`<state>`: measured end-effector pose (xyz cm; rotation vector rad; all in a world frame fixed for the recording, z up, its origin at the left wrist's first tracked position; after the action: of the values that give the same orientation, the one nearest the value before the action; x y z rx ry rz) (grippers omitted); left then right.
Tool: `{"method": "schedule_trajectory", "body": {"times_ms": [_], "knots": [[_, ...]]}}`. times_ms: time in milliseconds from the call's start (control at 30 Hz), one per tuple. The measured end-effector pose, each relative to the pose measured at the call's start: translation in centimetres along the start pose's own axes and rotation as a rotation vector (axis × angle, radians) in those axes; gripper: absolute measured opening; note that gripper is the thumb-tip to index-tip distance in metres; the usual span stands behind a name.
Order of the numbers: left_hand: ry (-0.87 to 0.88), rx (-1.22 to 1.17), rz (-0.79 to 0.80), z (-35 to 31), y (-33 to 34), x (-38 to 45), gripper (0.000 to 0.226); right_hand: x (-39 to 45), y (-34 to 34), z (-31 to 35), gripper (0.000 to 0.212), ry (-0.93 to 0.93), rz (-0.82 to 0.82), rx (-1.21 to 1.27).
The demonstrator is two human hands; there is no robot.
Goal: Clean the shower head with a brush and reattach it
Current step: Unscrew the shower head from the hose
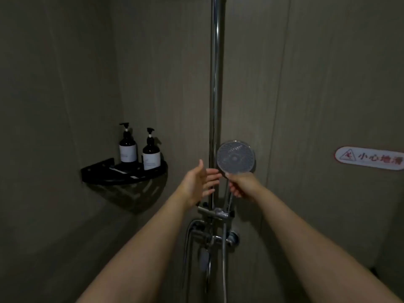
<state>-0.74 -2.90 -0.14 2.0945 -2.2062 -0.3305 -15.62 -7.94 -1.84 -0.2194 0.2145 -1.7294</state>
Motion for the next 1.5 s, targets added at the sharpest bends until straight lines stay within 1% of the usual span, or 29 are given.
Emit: {"method": "schedule_trajectory", "body": {"times_ms": [33,100,133,200,267,333,400,467,533,600,633,733,800,867,900,967,1000,1067,1167,1233,1300,1333,1433,1500], "knots": [[-0.006,-0.006,-0.01,0.7,0.1,0.6,0.063,0.6,0.0,-0.8,0.041,-0.006,-0.041,-0.061],[-0.012,-0.022,-0.041,2.2,0.3,1.9,0.06,2.4,-0.1,-2.8,0.042,0.037,-0.167,-0.085],[-0.004,-0.018,-0.048,2.9,0.4,2.4,0.058,3.1,0.1,-3.9,0.043,0.052,-0.187,-0.114],[0.002,-0.025,-0.062,4.1,0.5,3.6,0.057,4.0,1.0,-5.1,0.039,0.049,-0.186,-0.153],[-0.005,-0.016,-0.063,5.1,0.5,4.7,0.056,4.6,2.0,-5.6,0.024,0.038,-0.159,-0.142],[-0.019,0.017,-0.069,6.0,0.5,5.4,0.055,5.2,2.8,-6.1,0.028,0.019,-0.194,-0.078],[-0.023,0.054,-0.077,6.8,0.4,5.8,0.055,5.5,3.3,-6.5,0.025,0.005,-0.26,0.004],[-0.016,0.069,-0.084,7.3,0.3,6.2,0.053,5.6,3.6,-7.0,0.013,-0.008,-0.268,0.074],[-0.013,0.08,-0.083,7.7,0.2,6.4,0.052,5.7,3.7,-7.3,0.003,-0.045,-0.214,0.115],[-0.021,0.094,-0.07,8.1,0.3,6.6,0.053,5.7,3.7,-7.4,0.007,-0.092,-0.154,0.129],[-0.03,0.095,-0.061,8.3,0.5,6.6,0.054,5.8,3.7,-7.4,0.01,-0.122,-0.149,0.124],[-0.051,0.101,-0.029,8.5,1.1,6.6,0.053,5.9,3.6,-7.7,0.016,-0.173,-0.187,0.118],[-0.047,0.113,-0.013,8.5,1.5,6.6,0.049,5.8,3.7,-7.8,0.012,-0.176,-0.192,0.139],[-0.027,0.116,-0.045,8.7,1.6,7.0,0.042,5.9,3.7,-7.9,0.012,-0.18,-0.19,0.153],[-0.004,0.137,-0.083,8.8,1.5,7.3,0.04,5.9,3.6,-7.9,0.017,-0.191,-0.192,0.164],[0.047,0.249,-0.169,9.2,1.2,8.1,0.041,5.9,3.6,-8.0,0.028,-0.211,-0.193,0.194],[0.076,0.304,-0.202,9.3,1.2,8.3,0.043,6.0,3.6,-8.1,0.03,-0.212,-0.189,0.203],[0.119,0.352,-0.251,9.5,1.4,8.9,0.043,6.0,3.8,-8.2,0.027,-0.22,-0.196,0.212],[0.176,0.361,-0.318,9.8,1.6,9.4,0.037,5.8,4.3,-8.3,0.015,-0.245,-0.232,0.224],[0.189,0.335,-0.341,9.8,1.4,9.7,0.035,5.5,4.6,-7.9,0.018,-0.261,-0.259,0.235],[0.174,0.359,-0.328,9.7,1.2,9.9,0.034,5.4,4.2,-6.4,0.028,-0.283,-0.297,0.265],[0.175,0.371,-0.321,9.6,1.4,9.9,0.034,5.7,3.8,-5.3,0.029,-0.303,-0.311,0.285],[0.179,0.303,-0.315,9.2,2.1,9.5,0.037,6.1,2.4,-1.8,0.025,-0.375,-0.294,0.295],[0.151,0.285,-0.269,9.1,2.7,9.3,0.039,6.1,1.9,-0.8,0.018,-0.422,-0.284,0.261]]}}
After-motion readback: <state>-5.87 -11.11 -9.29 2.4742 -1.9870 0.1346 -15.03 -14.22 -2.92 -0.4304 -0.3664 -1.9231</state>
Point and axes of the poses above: each hand's wrist, its own x-axis towards the middle knuckle, its own y-axis out of the palm, z = x × y, the point moved 3 cm from there along x, towards the middle knuckle, and after that the axes turned 11 degrees about -z, right-handed, at the moved point
